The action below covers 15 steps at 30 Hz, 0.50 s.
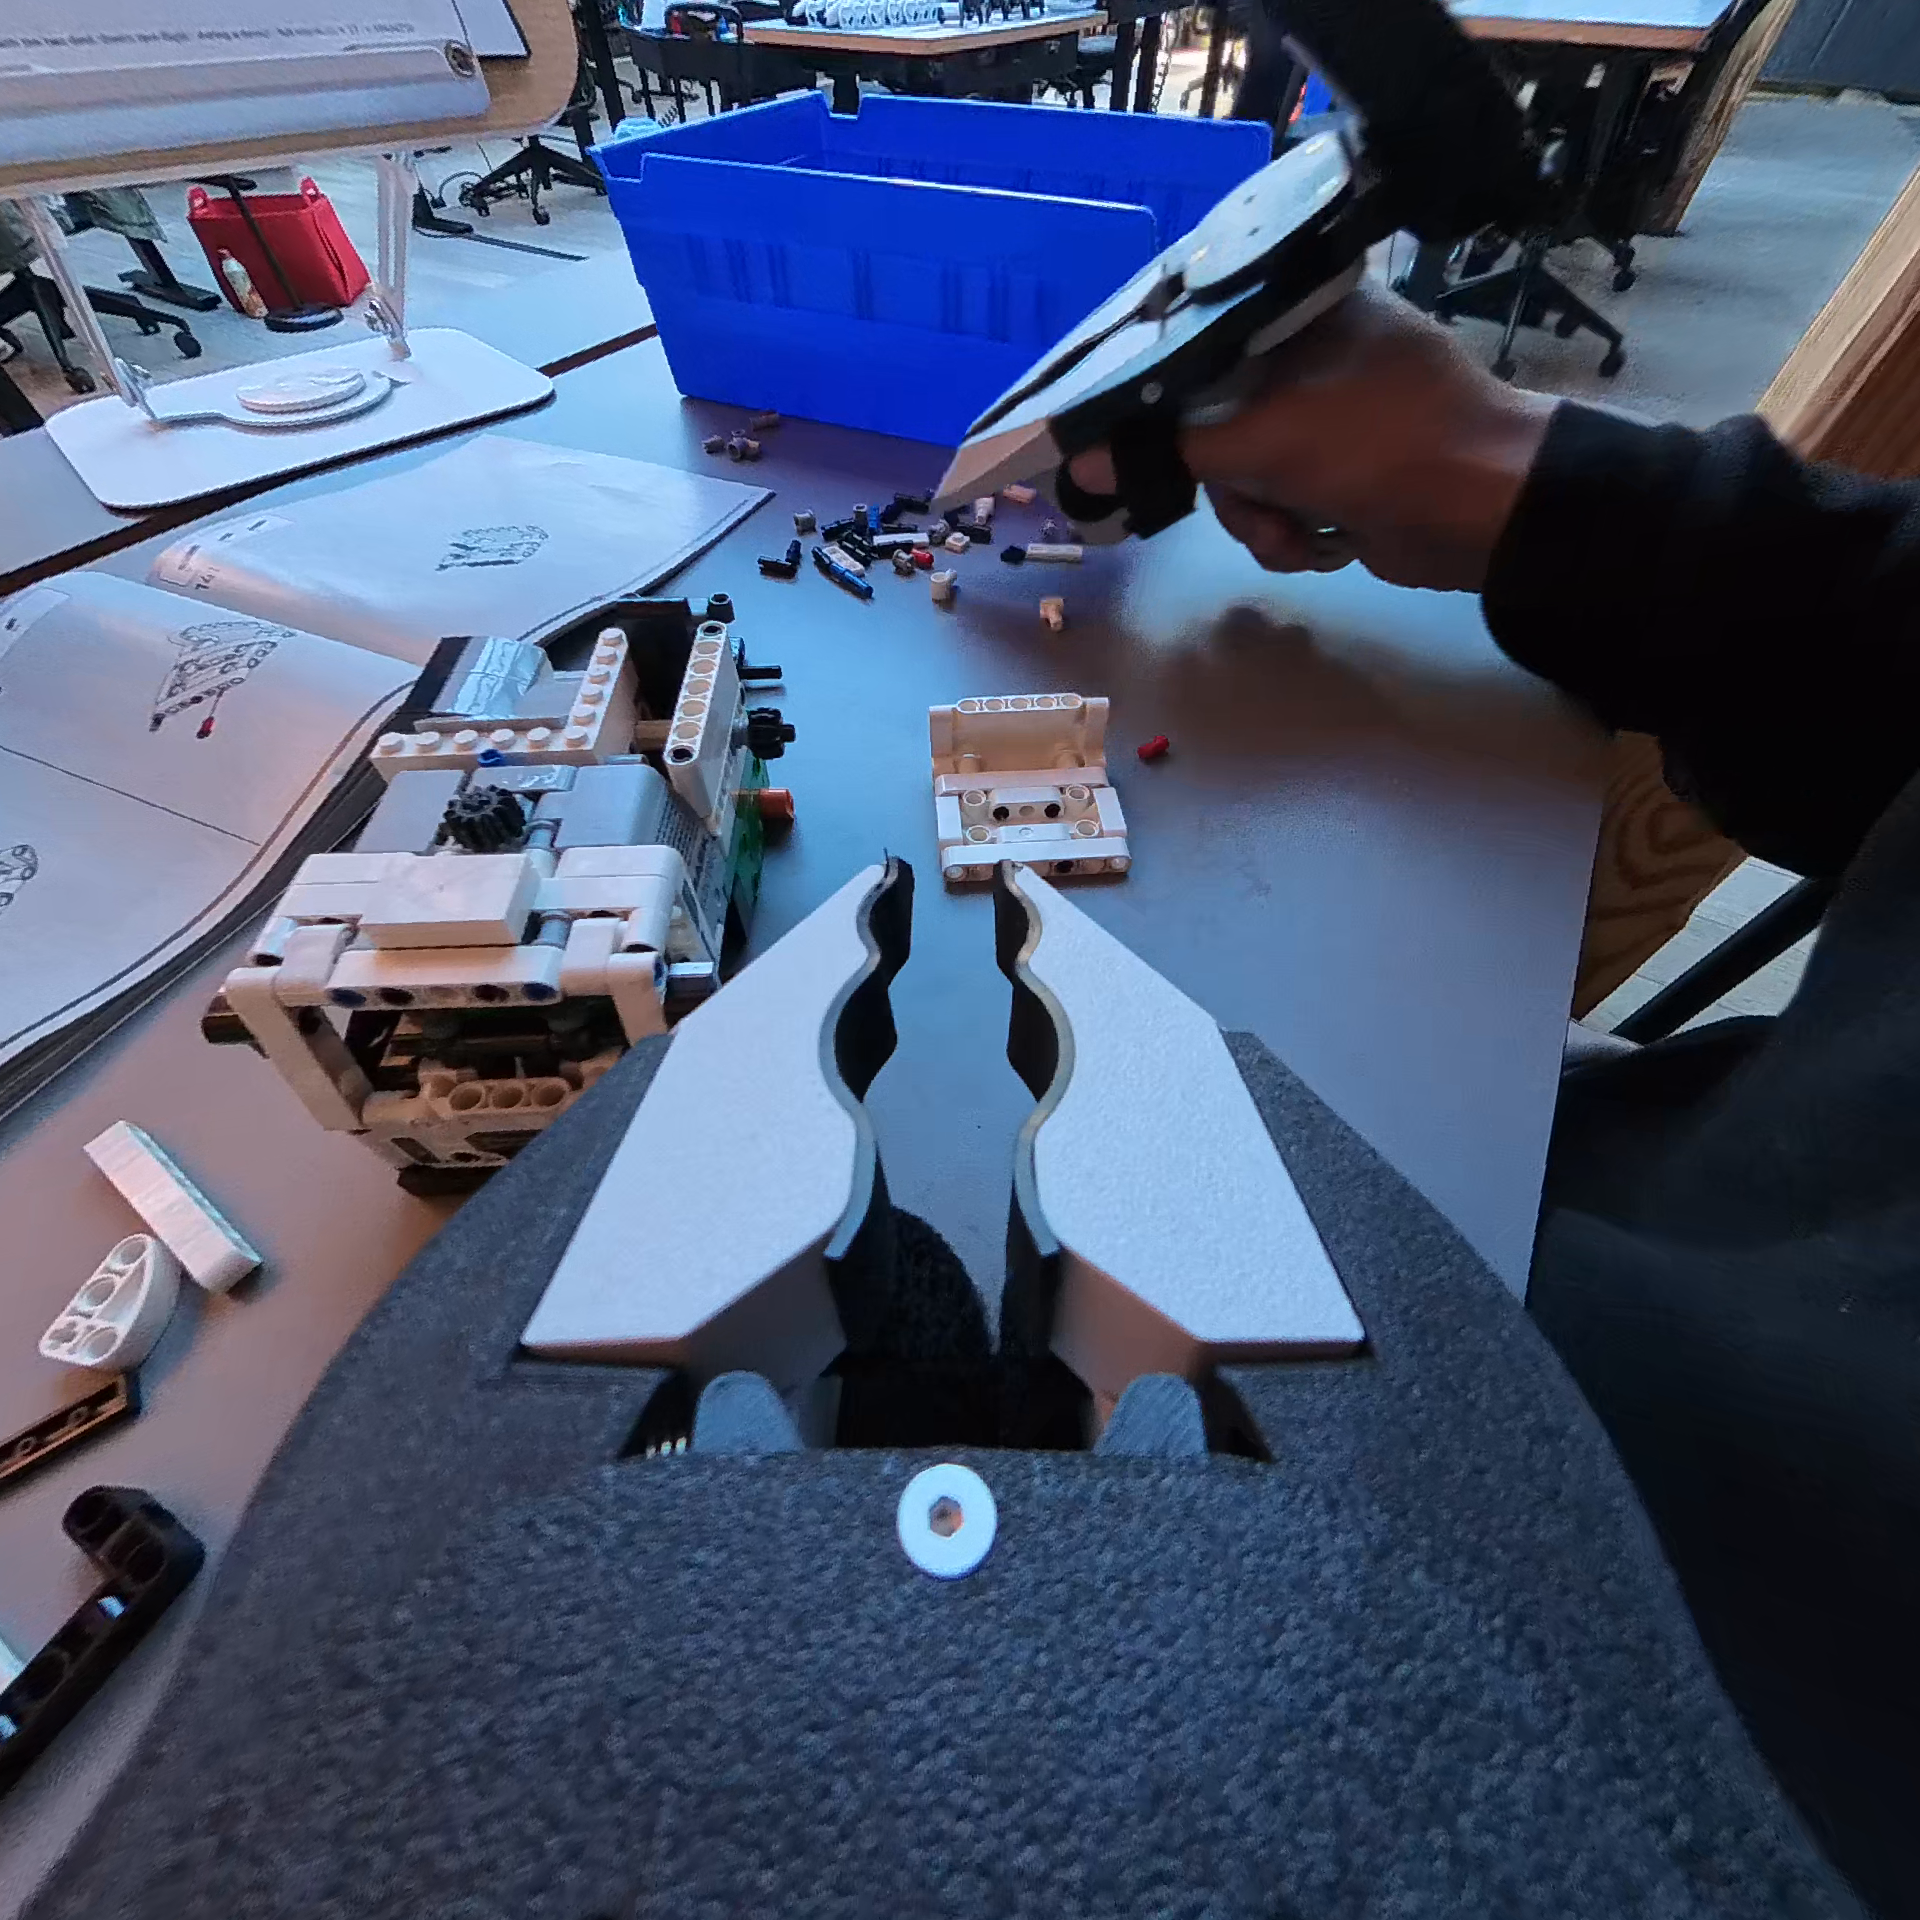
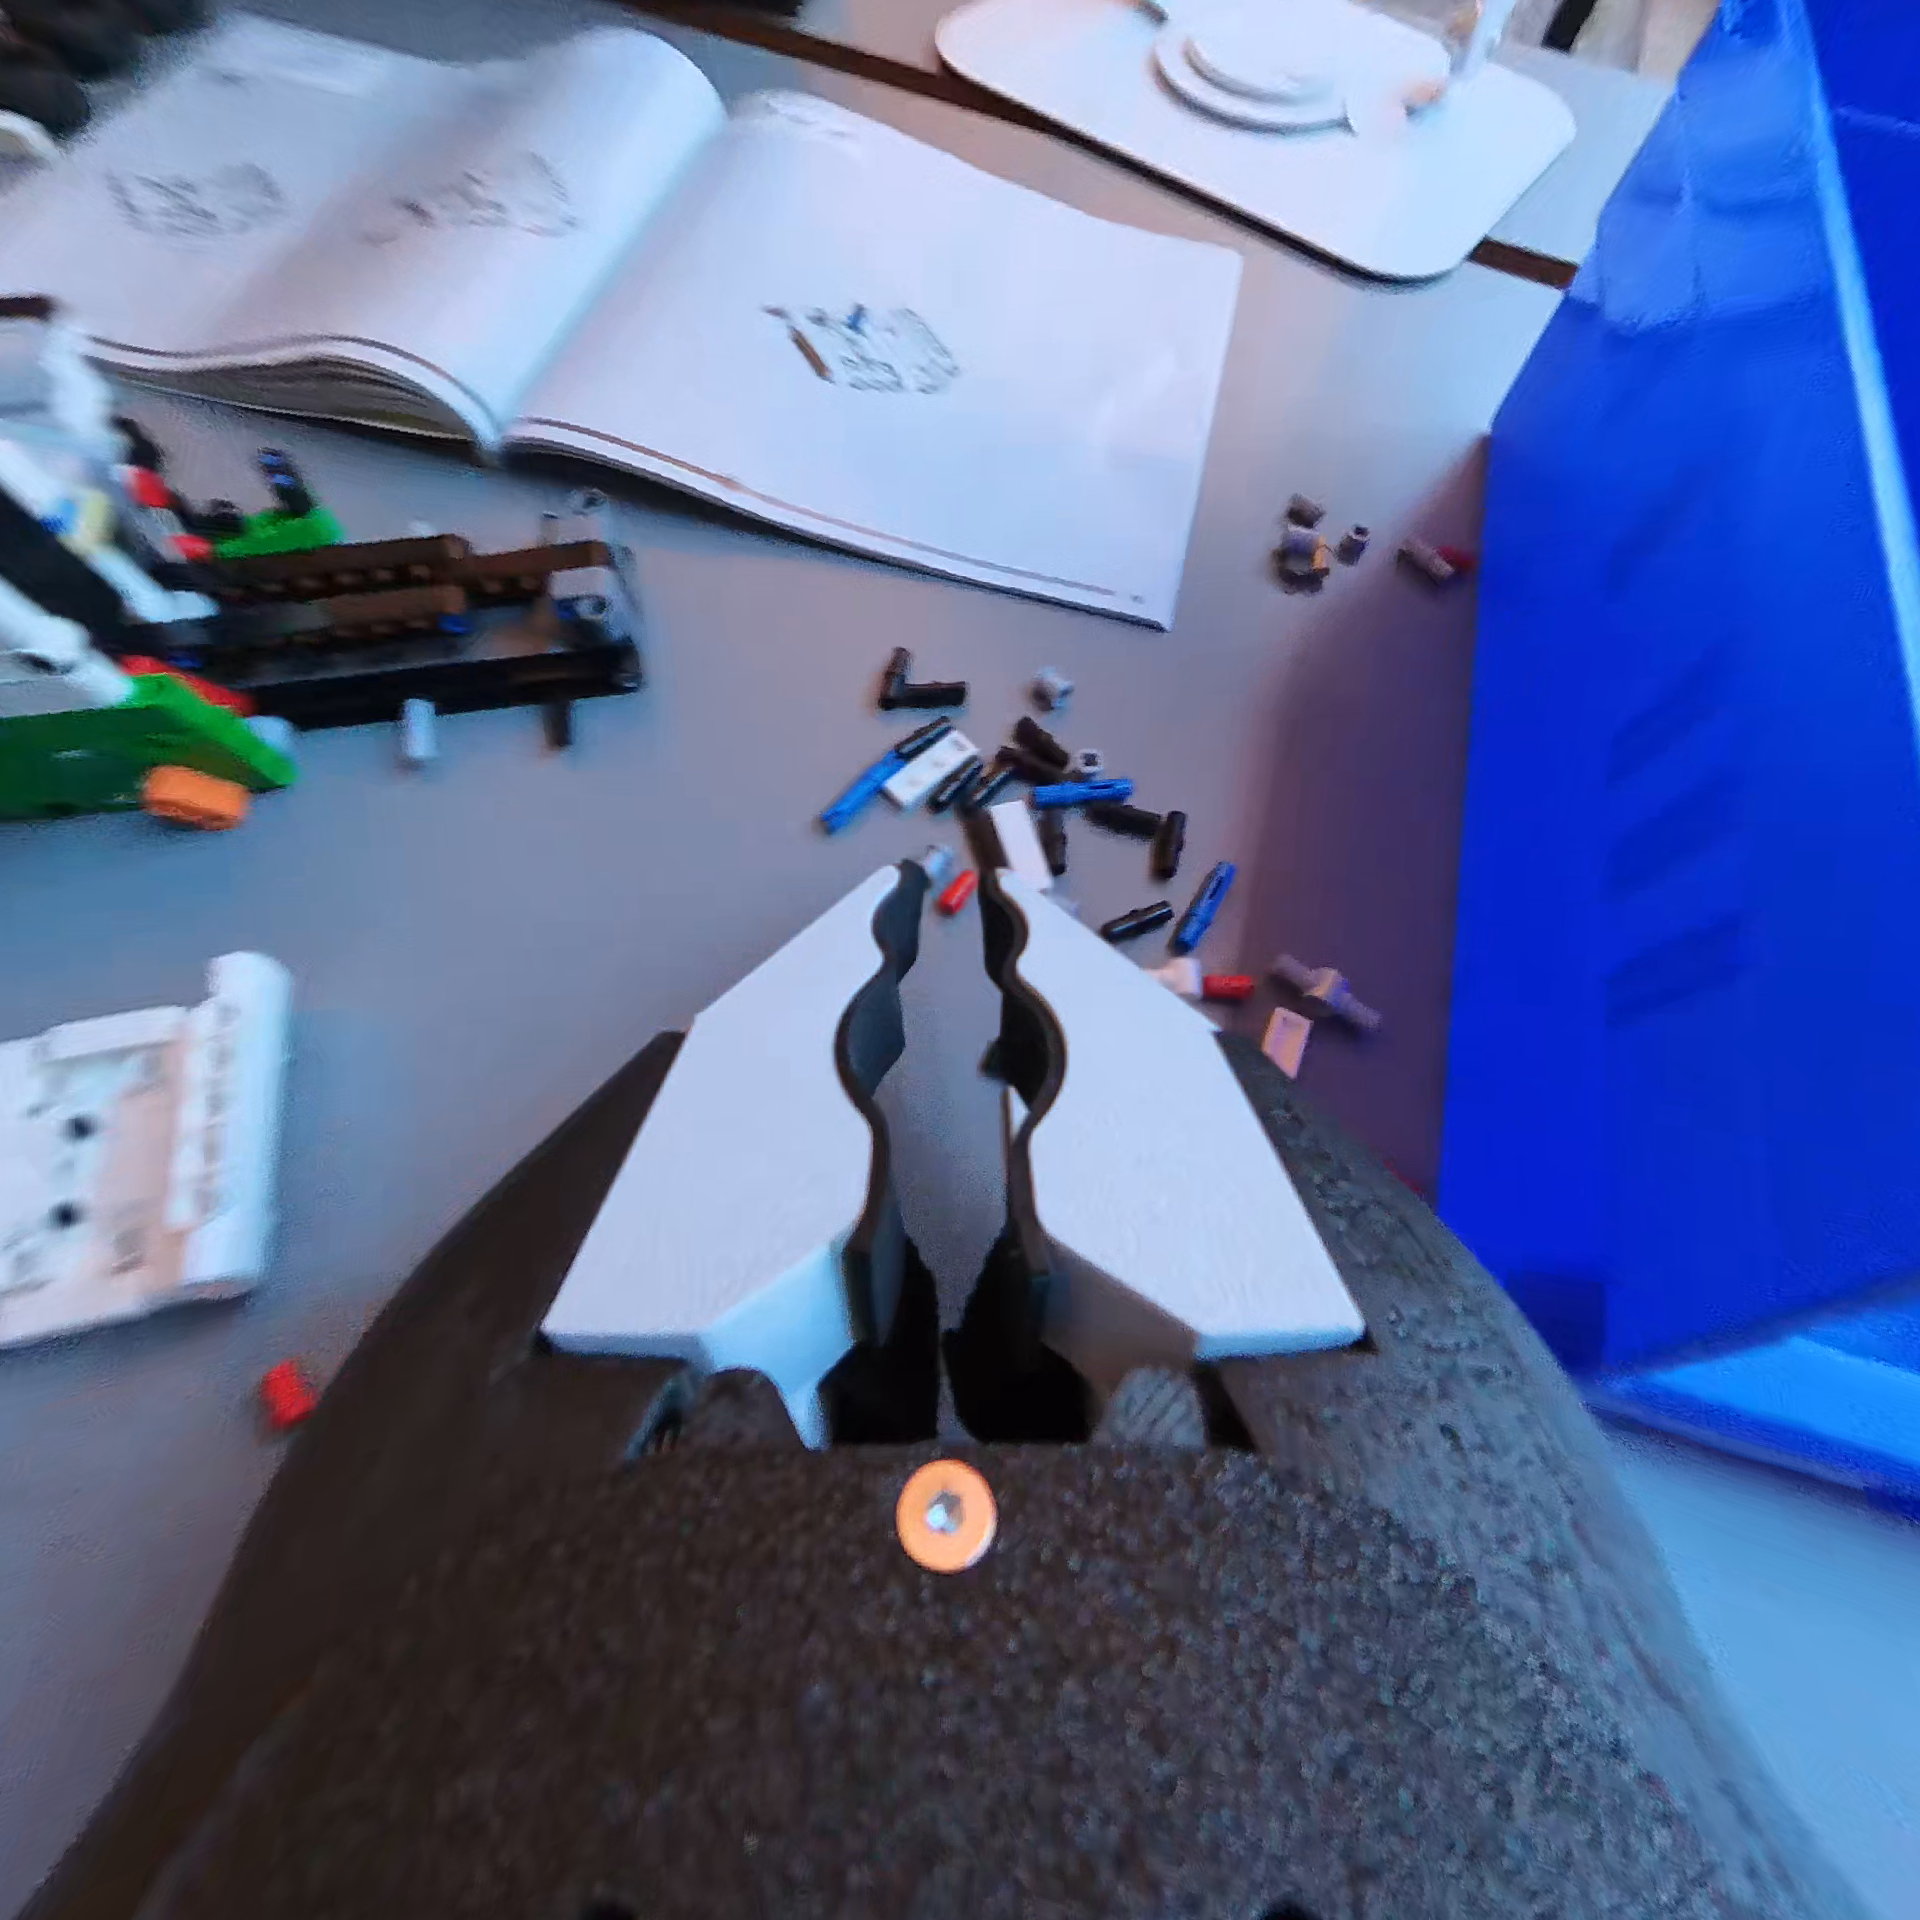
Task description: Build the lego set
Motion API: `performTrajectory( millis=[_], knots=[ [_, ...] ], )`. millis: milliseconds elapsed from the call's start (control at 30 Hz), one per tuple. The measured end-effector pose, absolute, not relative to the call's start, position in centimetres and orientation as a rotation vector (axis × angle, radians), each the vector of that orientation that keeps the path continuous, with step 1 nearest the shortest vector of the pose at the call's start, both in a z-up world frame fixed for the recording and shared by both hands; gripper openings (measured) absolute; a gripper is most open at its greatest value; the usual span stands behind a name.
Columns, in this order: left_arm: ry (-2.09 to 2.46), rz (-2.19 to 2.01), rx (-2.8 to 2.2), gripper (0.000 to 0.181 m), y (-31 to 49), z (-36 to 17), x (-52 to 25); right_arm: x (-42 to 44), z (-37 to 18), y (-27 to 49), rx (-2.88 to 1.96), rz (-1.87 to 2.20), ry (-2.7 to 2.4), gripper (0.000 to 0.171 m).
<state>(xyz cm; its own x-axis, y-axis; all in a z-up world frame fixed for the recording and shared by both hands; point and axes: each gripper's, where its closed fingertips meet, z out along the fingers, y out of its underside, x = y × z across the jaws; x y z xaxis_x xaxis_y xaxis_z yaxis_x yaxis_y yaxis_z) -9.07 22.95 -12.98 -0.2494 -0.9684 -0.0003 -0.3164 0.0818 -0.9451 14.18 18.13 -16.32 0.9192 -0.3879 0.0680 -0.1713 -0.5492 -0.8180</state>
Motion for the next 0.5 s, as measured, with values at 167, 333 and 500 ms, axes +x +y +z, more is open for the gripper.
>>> performTrajectory(
  millis=[167, 333, 500],
  knots=[
    [1.648, -1.19, -1.298, 0.014, 23.1, -12.9, -9.1, 15.1, -18.3, 18.9, -2.263, -0.332, 0.373, 0.01],
    [1.637, -1.198, -1.3, 0.014, 23.2, -12.8, -9.1, 14.8, -19.1, 19.1, -2.288, -0.292, 0.372, 0.01],
    [1.638, -1.202, -1.305, 0.014, 23.3, -12.8, -9.1, 14.8, -19.1, 19.3, -2.293, -0.26, 0.374, 0.005]
  ],
)
